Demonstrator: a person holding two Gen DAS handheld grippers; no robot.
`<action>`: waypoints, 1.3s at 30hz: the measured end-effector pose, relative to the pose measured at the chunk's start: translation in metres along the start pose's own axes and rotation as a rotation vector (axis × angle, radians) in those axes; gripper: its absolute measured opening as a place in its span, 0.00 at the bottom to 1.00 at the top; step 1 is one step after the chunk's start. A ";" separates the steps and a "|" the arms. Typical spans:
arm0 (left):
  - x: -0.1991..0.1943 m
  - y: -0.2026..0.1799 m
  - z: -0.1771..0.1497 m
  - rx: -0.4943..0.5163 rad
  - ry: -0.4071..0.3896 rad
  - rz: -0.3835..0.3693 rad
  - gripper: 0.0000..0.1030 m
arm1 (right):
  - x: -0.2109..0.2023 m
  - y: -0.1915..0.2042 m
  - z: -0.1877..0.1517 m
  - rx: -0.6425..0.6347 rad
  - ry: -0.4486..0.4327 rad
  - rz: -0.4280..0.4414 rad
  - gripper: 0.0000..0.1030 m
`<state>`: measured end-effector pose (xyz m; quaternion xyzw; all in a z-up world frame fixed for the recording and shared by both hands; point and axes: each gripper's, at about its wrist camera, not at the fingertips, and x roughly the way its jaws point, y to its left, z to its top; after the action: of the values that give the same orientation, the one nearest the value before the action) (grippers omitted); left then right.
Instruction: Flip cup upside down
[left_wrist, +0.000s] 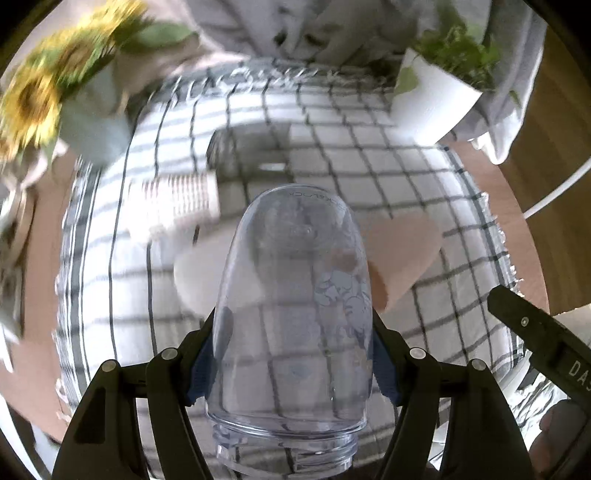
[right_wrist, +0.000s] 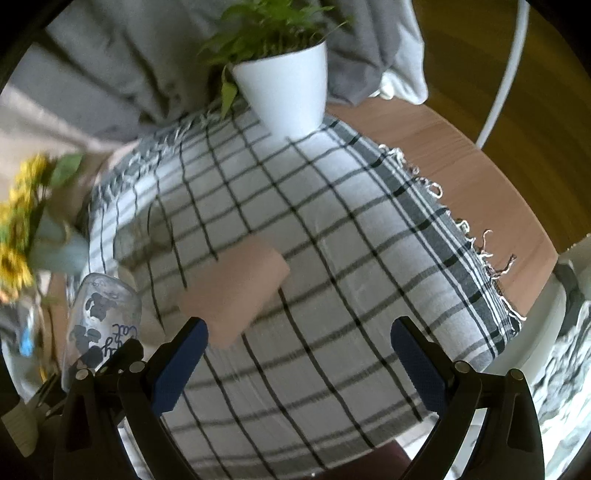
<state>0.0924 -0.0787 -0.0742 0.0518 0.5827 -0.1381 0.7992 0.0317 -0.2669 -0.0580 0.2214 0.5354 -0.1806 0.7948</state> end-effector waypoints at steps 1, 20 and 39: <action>0.003 0.001 -0.007 -0.019 0.011 -0.001 0.68 | 0.002 0.000 -0.003 -0.020 0.009 -0.003 0.97; 0.055 -0.003 -0.057 -0.175 0.101 -0.002 0.68 | 0.028 -0.018 -0.039 -0.199 0.109 -0.093 0.97; 0.061 -0.009 -0.056 -0.135 0.155 0.016 0.81 | 0.034 -0.021 -0.043 -0.207 0.134 -0.094 0.97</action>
<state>0.0558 -0.0839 -0.1488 0.0133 0.6504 -0.0878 0.7544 0.0000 -0.2630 -0.1068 0.1244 0.6128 -0.1463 0.7666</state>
